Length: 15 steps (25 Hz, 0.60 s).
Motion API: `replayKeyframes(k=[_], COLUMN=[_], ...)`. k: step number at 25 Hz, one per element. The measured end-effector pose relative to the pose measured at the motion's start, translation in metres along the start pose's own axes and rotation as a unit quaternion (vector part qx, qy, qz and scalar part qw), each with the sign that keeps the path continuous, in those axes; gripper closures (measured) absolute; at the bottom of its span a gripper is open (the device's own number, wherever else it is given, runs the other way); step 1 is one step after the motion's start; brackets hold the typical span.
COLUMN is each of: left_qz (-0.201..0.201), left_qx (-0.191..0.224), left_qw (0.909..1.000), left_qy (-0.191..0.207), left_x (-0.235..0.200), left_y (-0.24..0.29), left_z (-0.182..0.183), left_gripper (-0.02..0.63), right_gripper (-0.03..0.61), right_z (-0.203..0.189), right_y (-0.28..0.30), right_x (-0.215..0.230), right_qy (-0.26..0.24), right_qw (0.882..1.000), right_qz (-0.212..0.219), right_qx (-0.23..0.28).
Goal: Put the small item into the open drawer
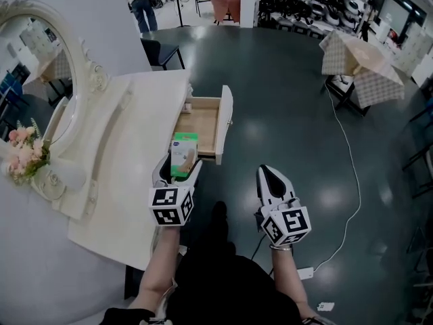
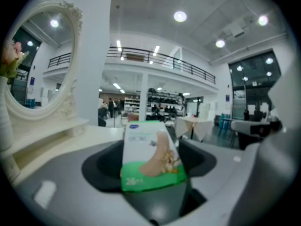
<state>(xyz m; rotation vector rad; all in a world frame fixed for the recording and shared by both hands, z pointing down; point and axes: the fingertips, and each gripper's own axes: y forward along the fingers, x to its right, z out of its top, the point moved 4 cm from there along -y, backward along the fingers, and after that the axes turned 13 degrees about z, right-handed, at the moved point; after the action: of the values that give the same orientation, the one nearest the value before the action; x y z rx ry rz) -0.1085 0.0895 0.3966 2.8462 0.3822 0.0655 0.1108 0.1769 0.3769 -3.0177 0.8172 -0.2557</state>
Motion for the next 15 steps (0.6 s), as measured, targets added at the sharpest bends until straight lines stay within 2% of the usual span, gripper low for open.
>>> replayKeyframes(k=[6,15], left_qz=[-0.003,-0.015], left_qx=[0.002,0.0], left_qw=[1.0,0.9998], left_qy=[-0.006,-0.014], left_x=[0.0,-0.012], left_y=[0.051,0.137], left_z=[0.008,0.029], left_gripper=[0.245,0.245], right_gripper=[0.581,0.581], right_z=[0.003,0.009], right_y=[0.03,0.113], right_x=[0.034,0.082], right_qy=[-0.004,0.007], right_qw=[1.0,1.0], right_qz=[-0.003,0.007], right_qx=[-0.002,-0.004])
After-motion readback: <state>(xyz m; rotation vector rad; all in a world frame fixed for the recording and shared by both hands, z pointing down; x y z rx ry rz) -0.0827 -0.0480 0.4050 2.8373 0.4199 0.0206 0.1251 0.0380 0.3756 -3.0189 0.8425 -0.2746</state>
